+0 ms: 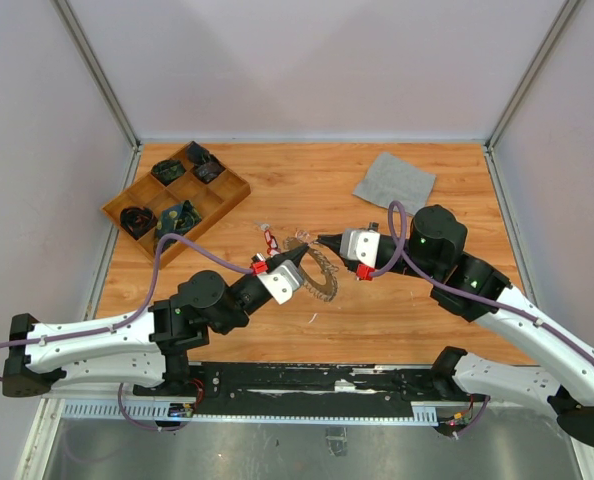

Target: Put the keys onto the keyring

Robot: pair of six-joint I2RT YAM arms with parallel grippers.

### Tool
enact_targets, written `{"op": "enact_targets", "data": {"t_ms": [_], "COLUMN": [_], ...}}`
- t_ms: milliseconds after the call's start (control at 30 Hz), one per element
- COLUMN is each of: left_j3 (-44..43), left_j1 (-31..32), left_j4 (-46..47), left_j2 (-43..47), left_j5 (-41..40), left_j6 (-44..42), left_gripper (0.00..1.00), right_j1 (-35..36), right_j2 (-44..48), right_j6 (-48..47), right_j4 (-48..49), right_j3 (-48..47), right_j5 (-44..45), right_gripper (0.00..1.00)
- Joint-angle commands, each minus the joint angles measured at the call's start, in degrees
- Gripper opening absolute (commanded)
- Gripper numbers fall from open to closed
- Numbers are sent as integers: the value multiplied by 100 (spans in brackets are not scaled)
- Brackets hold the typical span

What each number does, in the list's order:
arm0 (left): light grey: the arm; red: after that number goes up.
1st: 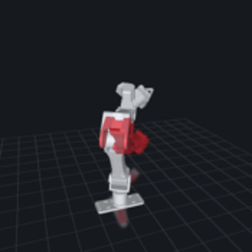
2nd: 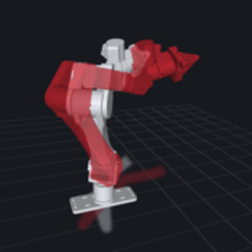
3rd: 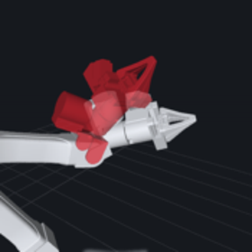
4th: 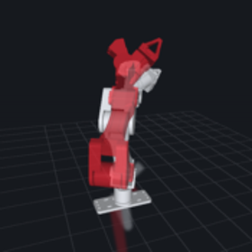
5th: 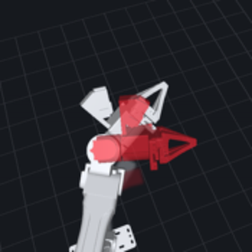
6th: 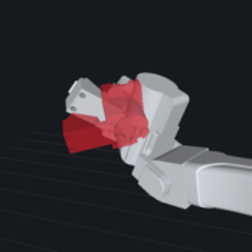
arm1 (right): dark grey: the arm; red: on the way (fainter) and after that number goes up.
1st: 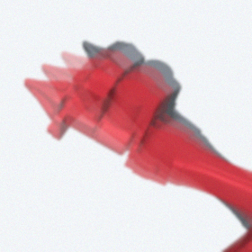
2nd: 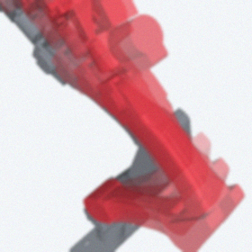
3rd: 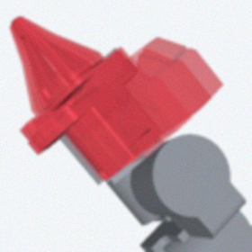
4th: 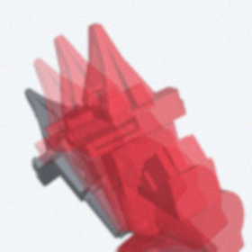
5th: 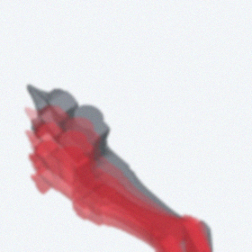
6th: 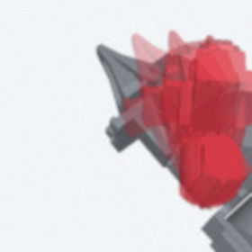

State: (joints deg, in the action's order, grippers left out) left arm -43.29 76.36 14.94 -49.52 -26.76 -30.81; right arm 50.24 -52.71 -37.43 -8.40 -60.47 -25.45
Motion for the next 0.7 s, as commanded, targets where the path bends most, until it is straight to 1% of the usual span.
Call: {"op": "enact_targets", "data": {"t_ms": [0, 333, 667], "left_j3": [-165, -128, -93], "left_j1": [37, 37, 37], "left_j4": [402, 441, 456], "left_j2": [132, 206, 316], "left_j5": [193, 403, 461], "left_j6": [96, 187, 423], "left_gripper": [1, 1, 0], "right_j1": [113, 109, 113], "right_j2": [20, -64, 196], "right_j6": [102, 120, 112], "right_j4": [48, -94, -147], "right_j3": [19, -32, -68], "right_j5": [137, 76, 82], "right_gripper": [3, 10, 15]}}
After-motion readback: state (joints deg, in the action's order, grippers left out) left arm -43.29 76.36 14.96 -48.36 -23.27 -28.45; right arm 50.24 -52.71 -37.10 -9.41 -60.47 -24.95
